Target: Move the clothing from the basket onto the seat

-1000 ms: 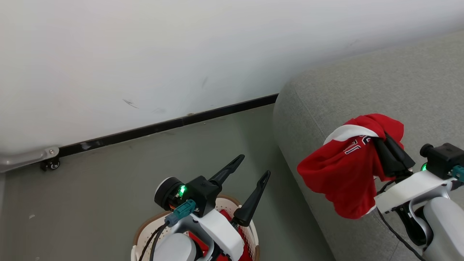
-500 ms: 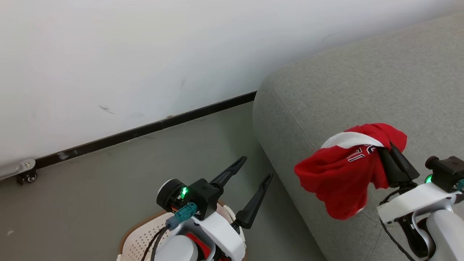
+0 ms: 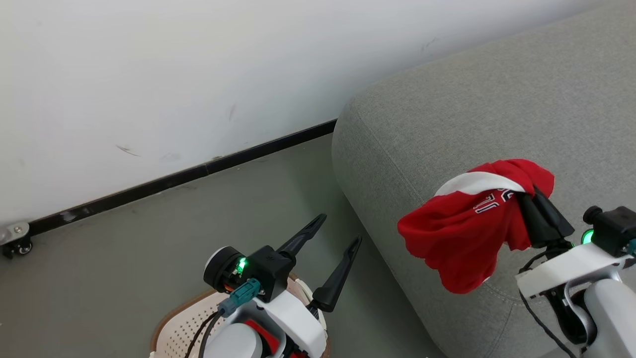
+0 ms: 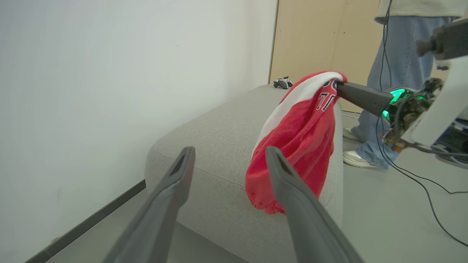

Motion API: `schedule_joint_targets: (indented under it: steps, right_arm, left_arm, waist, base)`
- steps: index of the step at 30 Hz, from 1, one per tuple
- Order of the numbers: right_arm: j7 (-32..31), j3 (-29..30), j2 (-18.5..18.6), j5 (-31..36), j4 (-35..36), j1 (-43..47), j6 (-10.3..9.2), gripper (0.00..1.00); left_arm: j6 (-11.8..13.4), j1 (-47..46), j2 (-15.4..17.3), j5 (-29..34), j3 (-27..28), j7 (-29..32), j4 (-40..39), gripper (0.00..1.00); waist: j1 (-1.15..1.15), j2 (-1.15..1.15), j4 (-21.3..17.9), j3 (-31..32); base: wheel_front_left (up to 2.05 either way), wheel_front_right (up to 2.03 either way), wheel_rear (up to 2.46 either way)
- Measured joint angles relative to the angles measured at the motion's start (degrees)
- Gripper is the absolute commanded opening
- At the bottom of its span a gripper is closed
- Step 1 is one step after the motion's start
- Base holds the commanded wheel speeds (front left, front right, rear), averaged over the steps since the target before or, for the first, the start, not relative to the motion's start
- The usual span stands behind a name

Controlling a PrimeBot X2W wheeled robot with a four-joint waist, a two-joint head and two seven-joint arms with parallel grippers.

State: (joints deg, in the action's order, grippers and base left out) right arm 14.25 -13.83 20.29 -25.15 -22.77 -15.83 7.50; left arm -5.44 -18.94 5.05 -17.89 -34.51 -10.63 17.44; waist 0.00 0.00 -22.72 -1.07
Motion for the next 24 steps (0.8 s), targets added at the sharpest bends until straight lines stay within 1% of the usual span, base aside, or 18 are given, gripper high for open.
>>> schedule_joint_targets:
  steps: [9, 16, 24]
  right_arm:
    - [-1.41, 0.63, 3.12, 0.32, -0.73, -9.30, 0.00, 0.00]
    - [-3.83, 1.60, 5.23, -0.05, -2.30, -16.11, 0.00, 0.00]
    - [-6.20, 4.31, 8.24, -1.26, -5.35, -22.71, 0.00, 0.00]
  left_arm:
    - [1.96, 0.21, 2.04, 0.69, 1.60, 0.01, -1.02, 1.00]
    - [3.52, 0.22, 3.34, 1.37, 2.91, 0.02, -3.58, 1.00]
    - [4.30, 0.19, 4.55, 2.55, 3.35, 0.75, -6.59, 1.00]
  waist:
    - [0.00, 0.00, 0.89, -1.88]
    - [0.00, 0.00, 1.84, -3.91]
    - [0.00, 0.00, 2.88, -6.48]
  base:
    - [0.00, 0.00, 0.00]
    - [0.00, 0.00, 0.00]
    - [0.00, 0.00, 0.00]
